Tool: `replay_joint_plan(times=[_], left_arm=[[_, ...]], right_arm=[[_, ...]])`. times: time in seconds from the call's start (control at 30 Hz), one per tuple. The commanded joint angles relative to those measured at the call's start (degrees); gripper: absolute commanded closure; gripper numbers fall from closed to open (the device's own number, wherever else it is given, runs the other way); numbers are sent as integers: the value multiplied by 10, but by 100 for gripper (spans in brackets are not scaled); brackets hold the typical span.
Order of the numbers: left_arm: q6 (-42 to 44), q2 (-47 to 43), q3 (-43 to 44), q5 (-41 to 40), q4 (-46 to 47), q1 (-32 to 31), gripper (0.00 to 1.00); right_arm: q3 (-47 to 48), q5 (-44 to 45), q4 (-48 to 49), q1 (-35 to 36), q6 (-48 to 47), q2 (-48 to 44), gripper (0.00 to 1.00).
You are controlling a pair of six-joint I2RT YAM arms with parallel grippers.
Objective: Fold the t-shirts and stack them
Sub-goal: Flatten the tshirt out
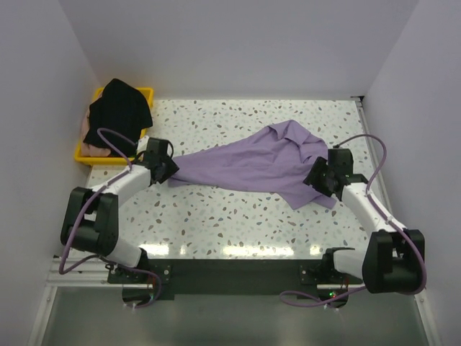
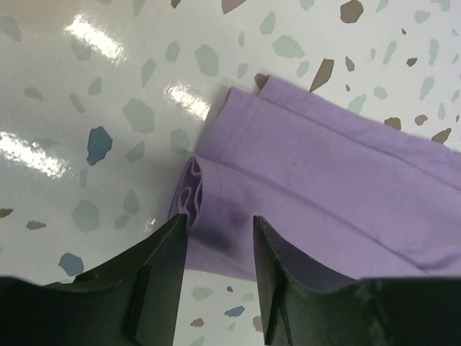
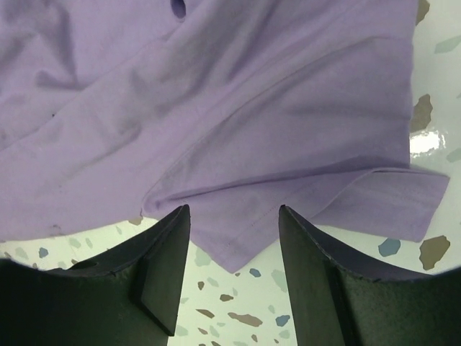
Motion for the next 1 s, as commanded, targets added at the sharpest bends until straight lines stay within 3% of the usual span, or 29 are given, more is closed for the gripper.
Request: replay_joint_plan(times=[0.0, 0.2, 0.27, 0.6, 0.83, 0.9, 0.97], left_arm=[[3, 25, 42, -18, 23, 4, 55], [14, 22, 57, 0, 12, 4, 97], [18, -4, 57, 17, 5, 4, 100], [15, -138, 56, 100, -70, 4, 100], [-18, -272, -38, 153, -134, 4, 100], [-20, -298, -63, 161, -141, 4, 88], [-14, -321, -87, 158, -151, 4, 56]], right_arm=[[-13, -10, 12, 1, -4, -25, 44], [-36, -14, 0, 2, 0, -46, 44], [-40, -8, -11, 2, 2, -57, 44], [-49, 0, -36, 2, 16, -48, 44], [-31, 18, -79, 2, 19, -66, 43], [-25, 27, -92, 1, 19, -79, 43], [-22, 28, -97, 1, 18, -82, 43]])
